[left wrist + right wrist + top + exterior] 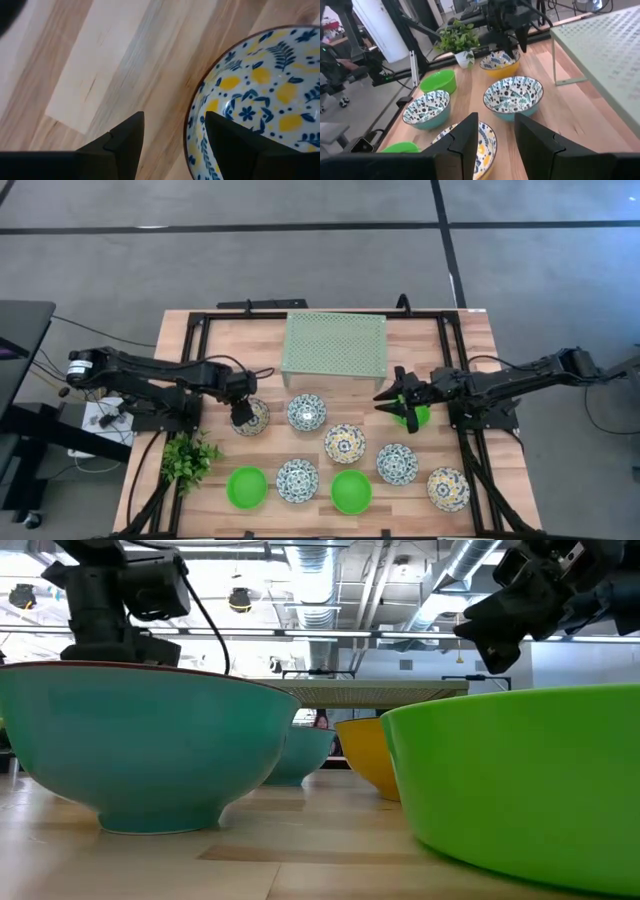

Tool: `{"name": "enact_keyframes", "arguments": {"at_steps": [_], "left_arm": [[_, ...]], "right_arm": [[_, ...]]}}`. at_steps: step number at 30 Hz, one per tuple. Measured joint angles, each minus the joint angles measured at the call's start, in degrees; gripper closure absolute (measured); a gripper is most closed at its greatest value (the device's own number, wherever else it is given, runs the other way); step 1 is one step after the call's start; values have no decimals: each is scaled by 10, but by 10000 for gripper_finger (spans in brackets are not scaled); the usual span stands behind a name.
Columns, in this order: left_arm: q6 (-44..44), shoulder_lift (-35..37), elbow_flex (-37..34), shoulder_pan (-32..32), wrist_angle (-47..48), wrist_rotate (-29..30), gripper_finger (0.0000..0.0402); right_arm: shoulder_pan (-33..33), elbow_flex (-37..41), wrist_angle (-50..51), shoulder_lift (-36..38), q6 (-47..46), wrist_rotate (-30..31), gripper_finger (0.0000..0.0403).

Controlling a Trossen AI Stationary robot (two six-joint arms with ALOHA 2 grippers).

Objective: Pick & Place Mini bowls
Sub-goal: Put the top yellow patterned bowl on the shelf

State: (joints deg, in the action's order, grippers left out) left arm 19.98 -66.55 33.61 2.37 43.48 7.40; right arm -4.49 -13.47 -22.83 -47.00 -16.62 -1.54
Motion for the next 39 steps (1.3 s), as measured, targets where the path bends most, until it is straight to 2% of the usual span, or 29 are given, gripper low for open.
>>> {"name": "enact_keyframes", "arguments": {"at_steps": [5,13,19,25,33,39], "left_arm": [[-1,0,-19,0,-33,-40,245],[1,7,-33,0,-61,-77,384],[0,37,-30,-9,-68,-67,382],[3,68,20,-40,-71,-60,388],[-5,68,123,-122,-71,32,386],[34,61,192,-115,-118,152,382]], "right_arm": [[0,0,-4,-2,0,0,280],[0,0,-5,-2,0,0,280],[0,-10,-4,-2,0,0,280],[0,-14,-4,-2,0,0,281],[0,-14,-4,-2,0,0,281],[2,-14,-4,-2,0,1,281]]}}
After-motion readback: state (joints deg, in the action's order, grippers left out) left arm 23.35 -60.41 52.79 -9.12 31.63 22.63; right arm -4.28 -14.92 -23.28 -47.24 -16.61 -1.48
